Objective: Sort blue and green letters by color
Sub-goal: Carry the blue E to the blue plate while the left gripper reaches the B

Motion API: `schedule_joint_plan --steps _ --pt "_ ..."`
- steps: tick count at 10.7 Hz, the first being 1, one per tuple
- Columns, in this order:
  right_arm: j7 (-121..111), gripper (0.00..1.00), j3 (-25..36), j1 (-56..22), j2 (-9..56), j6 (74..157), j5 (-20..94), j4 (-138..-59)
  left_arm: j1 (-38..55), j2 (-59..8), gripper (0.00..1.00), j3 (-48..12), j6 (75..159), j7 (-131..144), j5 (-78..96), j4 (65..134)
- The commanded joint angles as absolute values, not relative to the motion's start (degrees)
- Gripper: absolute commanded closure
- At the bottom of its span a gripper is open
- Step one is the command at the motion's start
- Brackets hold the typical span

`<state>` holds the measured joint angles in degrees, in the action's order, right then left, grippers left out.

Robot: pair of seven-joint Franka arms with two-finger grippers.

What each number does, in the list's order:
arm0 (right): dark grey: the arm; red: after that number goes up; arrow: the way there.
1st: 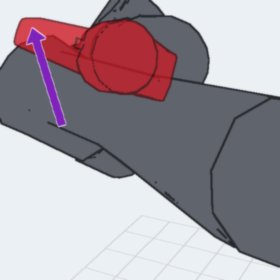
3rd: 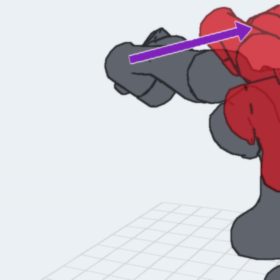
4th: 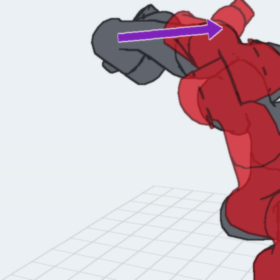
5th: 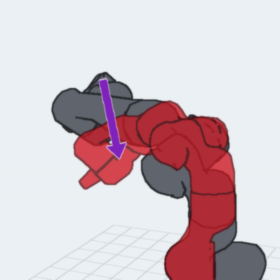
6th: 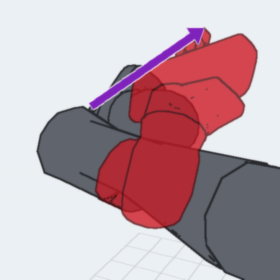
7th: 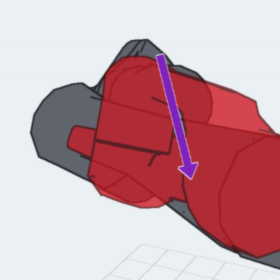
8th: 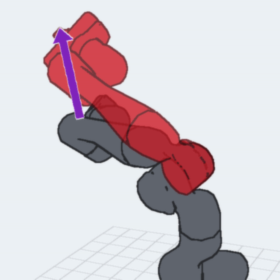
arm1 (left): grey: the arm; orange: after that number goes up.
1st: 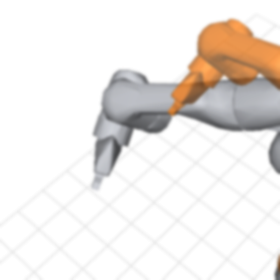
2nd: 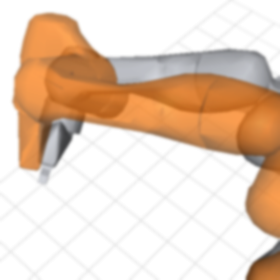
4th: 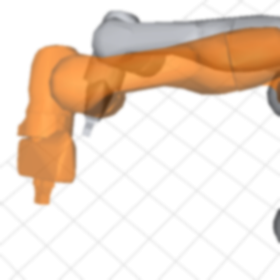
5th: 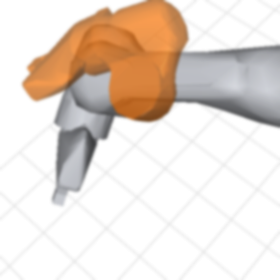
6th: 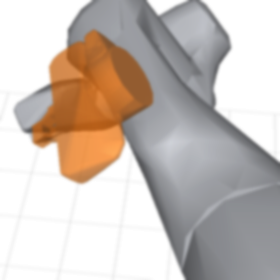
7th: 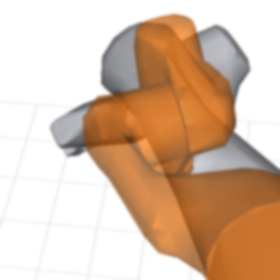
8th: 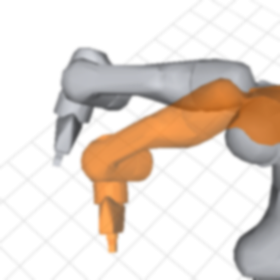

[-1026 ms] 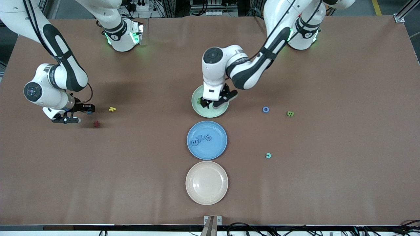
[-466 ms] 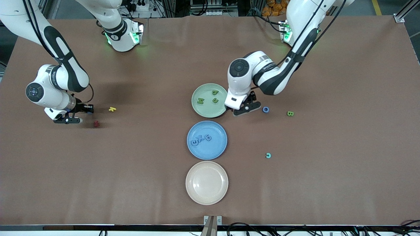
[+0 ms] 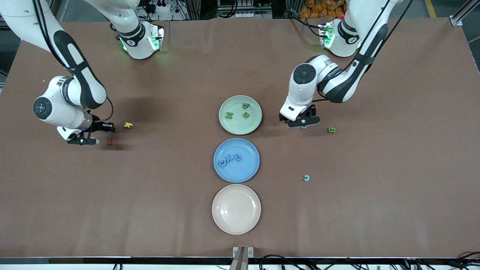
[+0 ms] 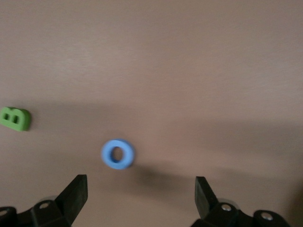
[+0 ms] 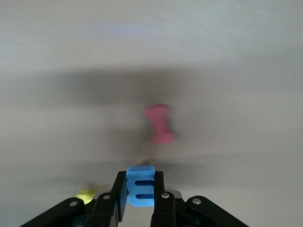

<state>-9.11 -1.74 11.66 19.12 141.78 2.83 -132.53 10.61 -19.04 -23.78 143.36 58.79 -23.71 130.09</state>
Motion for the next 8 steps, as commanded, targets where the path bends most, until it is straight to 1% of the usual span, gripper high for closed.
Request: schedule_joint_plan --steps 1,2,4,5,6,8 --pt "-1.1 1.00 -1.7 4.2 17.2 135.5 11.9 -127.6 3.8 -15.6 0.00 -24.7 145.1 48.2 -25.6 135.4" --pt "6.9 1.00 -1.8 -0.9 17.7 135.5 12.7 -126.1 2.0 -14.4 0.00 -24.7 146.2 44.2 -25.6 137.1" --pt "20.9 1.00 -1.8 -9.5 19.7 135.9 16.7 -121.1 -2.4 -12.7 0.00 -24.6 153.2 37.5 -25.6 142.1" --pt "25.4 1.00 -1.8 -15.1 21.6 136.5 21.2 -117.5 -3.9 -12.7 0.00 -24.6 156.1 34.8 -25.8 143.7" --pt "30.9 1.00 -1.8 -19.6 24.1 137.8 24.1 -113.2 -6.1 -12.7 0.00 -24.6 156.6 33.4 -27.9 144.1" --pt "43.4 1.00 -2.3 -25.5 31.6 139.3 23.5 -102.1 -8.5 -13.7 0.00 -24.6 156.8 33.2 -33.2 144.5"
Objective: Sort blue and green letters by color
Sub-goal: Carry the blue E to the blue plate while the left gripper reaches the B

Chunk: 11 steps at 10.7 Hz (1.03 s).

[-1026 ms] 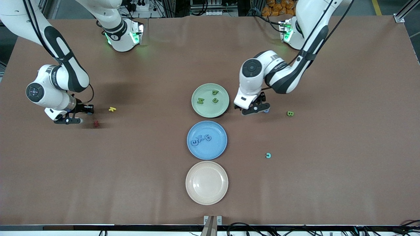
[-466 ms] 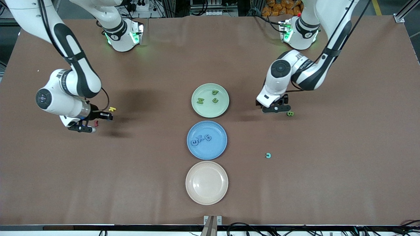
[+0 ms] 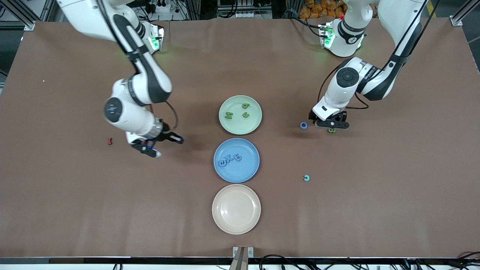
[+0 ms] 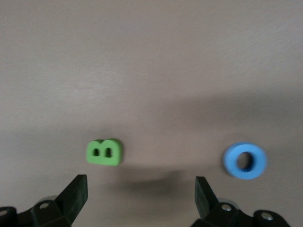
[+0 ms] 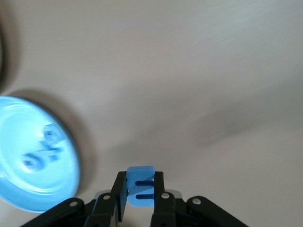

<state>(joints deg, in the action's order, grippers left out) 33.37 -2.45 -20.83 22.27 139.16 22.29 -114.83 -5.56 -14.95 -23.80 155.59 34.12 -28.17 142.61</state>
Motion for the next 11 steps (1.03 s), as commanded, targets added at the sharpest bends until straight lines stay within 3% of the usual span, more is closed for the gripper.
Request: schedule_joint_plan --steps 1,5,6,7,8,10,11 --pt "48.7 1.00 -2.2 -27.8 35.2 139.3 22.2 -96.4 -10.5 -14.8 0.00 -24.7 157.8 33.0 -36.4 144.3" --pt "63.0 1.00 -2.3 -31.7 45.4 139.7 17.1 -83.1 -16.2 -20.3 0.00 -24.8 163.5 25.8 -39.5 142.5" --pt "64.1 0.91 -2.3 -32.2 46.5 140.4 17.2 -81.9 -16.1 -21.3 0.00 -24.9 163.5 26.0 -39.5 141.5" --pt "64.2 0.63 -2.3 -32.3 46.6 140.4 17.2 -81.9 -16.0 -21.5 0.00 -24.9 163.5 26.1 -39.5 141.4" --pt "64.1 0.01 -2.3 -31.9 46.5 140.3 17.1 -81.9 -16.0 -21.5 0.00 -24.9 163.5 26.2 -39.5 141.4" --pt "63.8 0.00 -3.2 -30.5 45.4 139.7 16.6 -81.9 -15.9 -21.5 0.00 -24.9 163.5 26.3 -39.5 141.2" --pt "63.6 0.00 -5.6 -28.0 43.4 139.1 16.4 -82.5 -16.1 -21.4 0.81 -24.9 163.5 26.5 -39.5 141.2"
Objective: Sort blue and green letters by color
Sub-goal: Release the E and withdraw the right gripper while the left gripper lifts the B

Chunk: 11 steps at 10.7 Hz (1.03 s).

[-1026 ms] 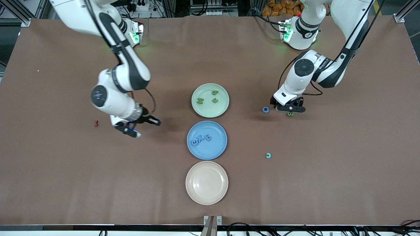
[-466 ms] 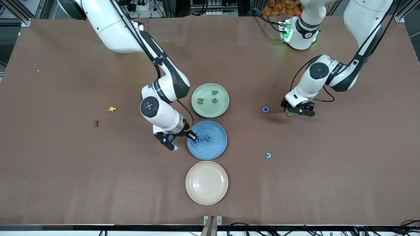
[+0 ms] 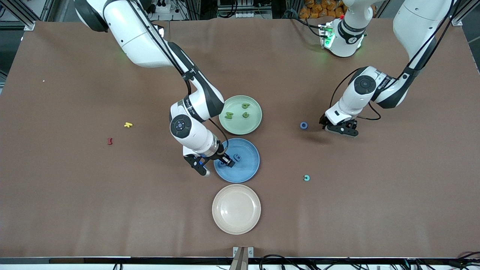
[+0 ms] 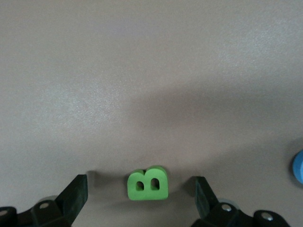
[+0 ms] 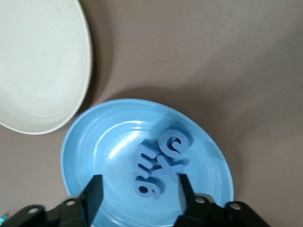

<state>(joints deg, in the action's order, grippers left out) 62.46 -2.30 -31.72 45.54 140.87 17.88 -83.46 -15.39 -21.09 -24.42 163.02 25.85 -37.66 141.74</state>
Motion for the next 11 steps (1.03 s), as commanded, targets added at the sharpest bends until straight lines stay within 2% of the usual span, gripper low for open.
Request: schedule_joint_plan --steps 1,3,6,8,11 --pt "63.5 0.00 -6.7 -25.9 41.0 135.7 15.2 -83.1 -16.2 -21.4 1.00 -24.9 163.5 26.5 -39.5 141.3" --pt "59.2 0.00 -8.2 -22.0 35.1 127.7 14.1 -84.0 -16.2 -21.4 1.00 -24.9 163.5 26.7 -39.4 141.5" --pt "45.9 0.00 -13.4 -13.0 23.4 121.6 14.1 -91.6 -15.6 -21.1 1.00 -25.0 163.5 31.8 -39.4 141.6" --pt "36.6 0.00 -14.0 -8.7 17.3 113.5 13.6 -92.0 -15.8 -20.5 1.00 -27.9 163.5 38.0 -39.4 141.1" --pt "24.5 0.00 -14.0 -4.1 9.6 105.8 6.7 -91.9 -16.1 -18.8 1.00 -34.7 163.5 52.1 -39.0 138.9"
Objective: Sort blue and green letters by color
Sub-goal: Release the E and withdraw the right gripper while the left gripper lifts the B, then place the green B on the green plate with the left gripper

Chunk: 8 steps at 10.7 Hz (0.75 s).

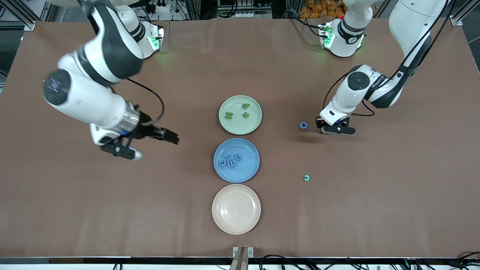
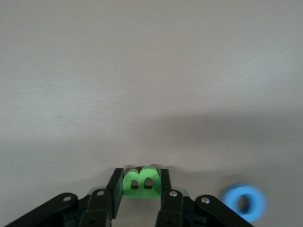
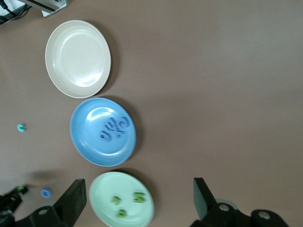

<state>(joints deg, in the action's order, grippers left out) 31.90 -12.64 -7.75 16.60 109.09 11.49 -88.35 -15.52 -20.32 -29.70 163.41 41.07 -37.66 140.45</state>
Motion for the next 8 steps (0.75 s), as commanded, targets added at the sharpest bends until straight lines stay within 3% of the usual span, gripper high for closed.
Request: schedule_joint_plan --steps 1,4,8 --pt "22.0 0.00 -13.9 -2.7 7.3 103.6 6.5 -91.8 -16.0 -18.9 1.00 -37.8 163.4 58.2 -38.9 137.6" --pt "12.3 0.00 -13.2 3.0 3.3 99.6 6.1 -90.5 -14.2 -19.6 1.00 -45.5 163.3 74.7 -38.9 135.9" --pt "5.5 0.00 -8.0 3.3 1.9 92.9 -0.5 -87.6 -2.4 -20.3 1.00 -46.7 161.8 91.4 -38.7 133.4"
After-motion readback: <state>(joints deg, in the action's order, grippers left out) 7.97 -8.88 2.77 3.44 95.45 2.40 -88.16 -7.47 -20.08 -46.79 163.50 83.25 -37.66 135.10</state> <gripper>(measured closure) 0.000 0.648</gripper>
